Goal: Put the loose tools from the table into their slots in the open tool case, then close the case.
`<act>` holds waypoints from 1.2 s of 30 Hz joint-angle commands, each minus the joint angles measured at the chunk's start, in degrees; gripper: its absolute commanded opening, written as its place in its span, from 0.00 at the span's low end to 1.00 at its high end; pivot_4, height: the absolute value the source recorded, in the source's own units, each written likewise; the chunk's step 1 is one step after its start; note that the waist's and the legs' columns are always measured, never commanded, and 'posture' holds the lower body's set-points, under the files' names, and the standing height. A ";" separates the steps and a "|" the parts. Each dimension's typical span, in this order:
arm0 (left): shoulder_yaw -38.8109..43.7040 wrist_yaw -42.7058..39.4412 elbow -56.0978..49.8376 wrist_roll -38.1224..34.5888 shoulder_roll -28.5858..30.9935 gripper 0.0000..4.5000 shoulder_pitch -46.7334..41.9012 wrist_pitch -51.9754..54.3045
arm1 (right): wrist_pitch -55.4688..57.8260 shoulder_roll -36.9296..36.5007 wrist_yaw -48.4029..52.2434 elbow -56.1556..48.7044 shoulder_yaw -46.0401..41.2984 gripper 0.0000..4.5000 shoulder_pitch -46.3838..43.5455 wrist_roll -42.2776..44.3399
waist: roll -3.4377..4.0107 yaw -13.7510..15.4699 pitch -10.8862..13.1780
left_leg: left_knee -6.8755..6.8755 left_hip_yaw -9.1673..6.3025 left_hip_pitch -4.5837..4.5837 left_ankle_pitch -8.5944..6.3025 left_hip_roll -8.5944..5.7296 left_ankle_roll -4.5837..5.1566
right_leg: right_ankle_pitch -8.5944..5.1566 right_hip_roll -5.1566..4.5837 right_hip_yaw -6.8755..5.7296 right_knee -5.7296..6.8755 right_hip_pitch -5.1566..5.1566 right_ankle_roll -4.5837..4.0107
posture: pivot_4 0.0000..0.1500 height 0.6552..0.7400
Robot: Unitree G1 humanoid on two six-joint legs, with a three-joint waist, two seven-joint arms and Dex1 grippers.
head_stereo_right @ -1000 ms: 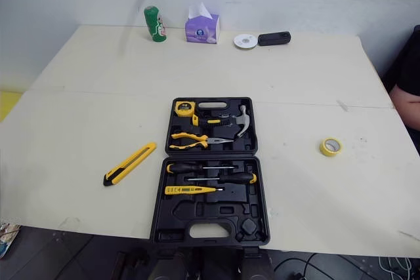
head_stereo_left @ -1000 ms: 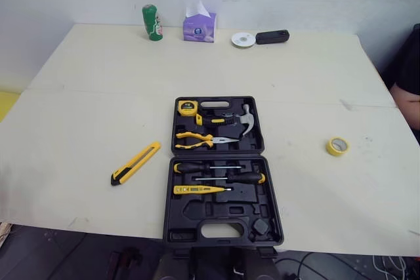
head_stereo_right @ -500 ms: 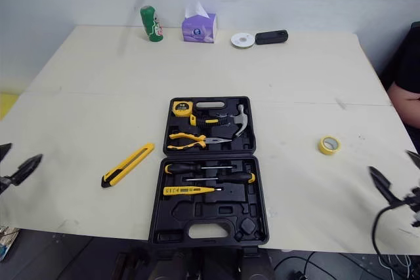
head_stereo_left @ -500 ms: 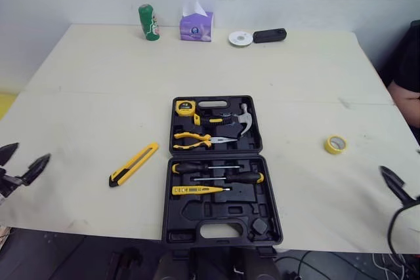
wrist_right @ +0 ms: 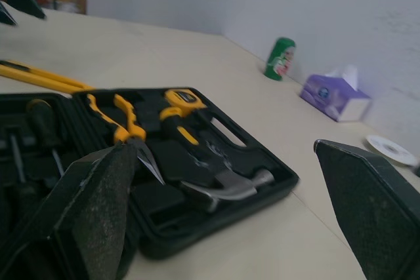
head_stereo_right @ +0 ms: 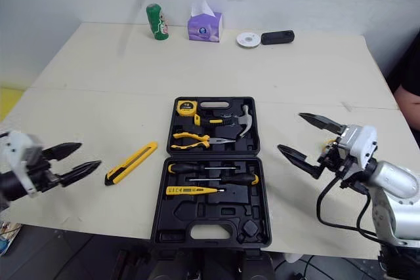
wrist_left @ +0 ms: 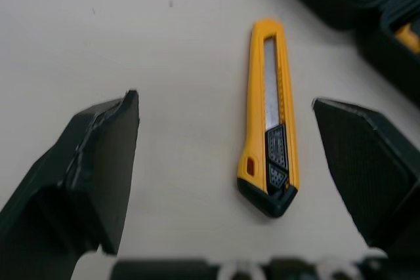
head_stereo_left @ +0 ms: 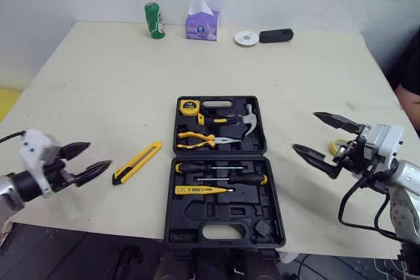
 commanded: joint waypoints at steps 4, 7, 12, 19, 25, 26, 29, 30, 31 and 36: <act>-7.86 5.95 -6.20 1.64 0.87 0.99 -5.32 9.78 | 4.47 0.09 4.27 -7.74 3.66 1.00 -0.93 3.82 | -0.03 0.06 0.02 | 0.00 0.00 -0.02 0.01 0.00 0.05 | 0.00 0.02 -0.01 -0.02 0.00 0.00 | 1.00 1.00; -11.31 8.20 -5.64 3.38 -0.06 0.99 -8.26 11.64 | 5.46 0.45 4.87 -9.46 4.53 1.00 -0.97 3.92 | -0.06 0.10 0.03 | 0.02 -0.01 -0.04 0.01 0.00 0.05 | 0.00 0.04 -0.03 -0.03 0.00 0.00 | 1.00 1.00; -17.10 8.65 -2.53 8.49 0.82 0.99 -11.51 10.81 | 7.17 0.51 5.21 -11.66 5.36 1.00 -0.40 3.93 | -0.07 0.06 0.04 | 0.02 -0.01 -0.05 0.01 0.00 0.04 | 0.00 0.05 -0.03 -0.04 -0.01 0.00 | 1.00 1.00; -21.77 7.15 1.43 11.77 -0.49 0.99 -13.80 9.98 | 6.32 0.76 5.59 -12.43 5.21 1.00 1.22 1.80 | -0.14 0.22 0.08 | 0.03 -0.01 -0.06 0.01 0.00 0.04 | 0.00 0.05 -0.04 -0.05 -0.01 0.00 | 1.00 1.00; -24.09 6.40 3.29 13.66 -1.67 0.90 -13.47 8.76 | 5.21 1.06 4.75 -11.96 4.03 1.00 2.18 0.44 | -0.11 1.02 0.06 | 0.03 -0.02 -0.01 0.02 0.00 0.02 | 0.00 0.05 -0.03 -0.03 0.01 0.00 | 1.00 1.00; -24.42 6.01 3.44 13.43 -1.96 0.85 -13.44 9.17 | 4.95 1.11 4.40 -11.47 3.71 1.00 1.88 0.14 | -0.10 1.17 0.05 | 0.03 -0.01 0.00 0.02 0.00 0.01 | 0.00 0.05 -0.03 -0.03 0.01 0.00 | 1.00 1.00; -24.73 4.92 3.91 12.37 -2.60 0.57 -13.11 11.29 | 4.67 1.18 3.99 -10.85 3.27 1.00 1.12 -0.36 | -0.09 1.30 0.05 | 0.03 -0.01 0.01 0.01 0.00 0.00 | 0.00 0.04 -0.01 -0.03 0.02 0.00 | 1.00 1.00; -25.24 4.51 4.22 12.77 -2.29 0.49 -12.80 11.40 | 4.74 1.18 3.93 -10.87 3.25 1.00 0.97 -0.36 | -0.09 1.31 0.05 | 0.03 -0.01 0.01 0.01 0.00 0.00 | 0.00 0.05 -0.02 -0.04 0.02 0.00 | 1.00 1.00; -25.78 4.29 4.61 13.43 -1.90 0.39 -12.58 11.33 | 4.84 1.16 3.90 -10.96 3.27 1.00 0.89 -0.32 | -0.05 1.31 0.03 | 0.03 -0.02 0.01 0.01 0.00 0.01 | 0.00 0.05 -0.02 -0.04 0.02 0.00 | 1.00 1.00; -25.55 4.18 5.08 14.51 -2.02 0.28 -12.88 10.74 | 4.97 1.13 3.74 -11.21 3.23 1.00 0.99 -0.36 | -0.02 1.29 0.01 | 0.02 0.01 0.02 -0.02 0.00 0.05 | 0.00 0.05 -0.01 -0.06 0.04 0.00 | 1.00 1.00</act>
